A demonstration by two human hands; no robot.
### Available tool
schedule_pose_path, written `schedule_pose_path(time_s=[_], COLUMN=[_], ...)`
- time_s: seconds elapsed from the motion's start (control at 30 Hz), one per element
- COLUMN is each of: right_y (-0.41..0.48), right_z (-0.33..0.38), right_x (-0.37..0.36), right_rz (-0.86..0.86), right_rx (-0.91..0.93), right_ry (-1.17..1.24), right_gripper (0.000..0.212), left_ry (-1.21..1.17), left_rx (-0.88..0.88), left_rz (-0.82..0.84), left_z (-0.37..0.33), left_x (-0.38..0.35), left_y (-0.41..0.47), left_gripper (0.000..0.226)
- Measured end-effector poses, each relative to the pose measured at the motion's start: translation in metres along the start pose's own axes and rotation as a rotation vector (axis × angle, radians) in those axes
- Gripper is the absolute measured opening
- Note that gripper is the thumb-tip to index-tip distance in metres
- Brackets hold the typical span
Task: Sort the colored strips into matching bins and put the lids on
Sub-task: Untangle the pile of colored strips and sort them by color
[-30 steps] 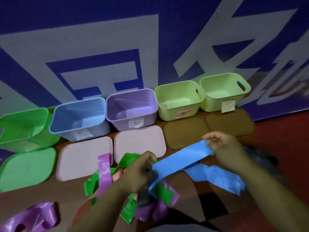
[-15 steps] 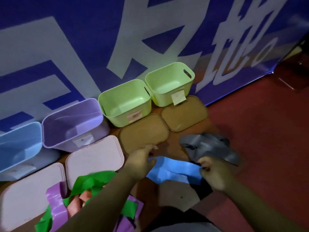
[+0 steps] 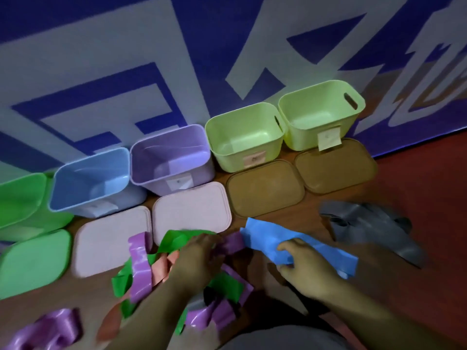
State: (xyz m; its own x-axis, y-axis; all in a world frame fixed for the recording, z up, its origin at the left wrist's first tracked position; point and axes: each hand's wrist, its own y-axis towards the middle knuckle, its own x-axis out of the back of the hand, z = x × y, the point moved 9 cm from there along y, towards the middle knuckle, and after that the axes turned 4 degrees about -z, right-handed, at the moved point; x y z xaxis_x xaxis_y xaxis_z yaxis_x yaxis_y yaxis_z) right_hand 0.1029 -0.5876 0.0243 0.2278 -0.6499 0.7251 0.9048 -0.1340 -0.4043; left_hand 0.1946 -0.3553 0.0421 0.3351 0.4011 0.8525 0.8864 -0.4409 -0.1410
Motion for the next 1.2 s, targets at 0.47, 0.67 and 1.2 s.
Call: schedule_pose_path(time_s=[0.47,0.67,1.2], right_y=[0.020,0.024,0.007], right_z=[0.139,0.157,0.164], right_x=[-0.096,-0.116,-0.096], right_rz=[0.132,0.105,0.141], right_rx=[0.127,0.073,0.073], right_ry=[-0.178,0.014,0.181], right_gripper=[0.048,0.053,0.038], left_ry=[-0.047,-0.188,-0.653], left_rx=[0.082,0.087,0.006], left_rz=[-0.070,0.059,0.119], left_z=[0.107,0.120,0.106], left_x=[0.049,0.037,0.047], left_y=[-0.073,-0.071,-0.058], left_gripper=[0.041,0.049,0.028])
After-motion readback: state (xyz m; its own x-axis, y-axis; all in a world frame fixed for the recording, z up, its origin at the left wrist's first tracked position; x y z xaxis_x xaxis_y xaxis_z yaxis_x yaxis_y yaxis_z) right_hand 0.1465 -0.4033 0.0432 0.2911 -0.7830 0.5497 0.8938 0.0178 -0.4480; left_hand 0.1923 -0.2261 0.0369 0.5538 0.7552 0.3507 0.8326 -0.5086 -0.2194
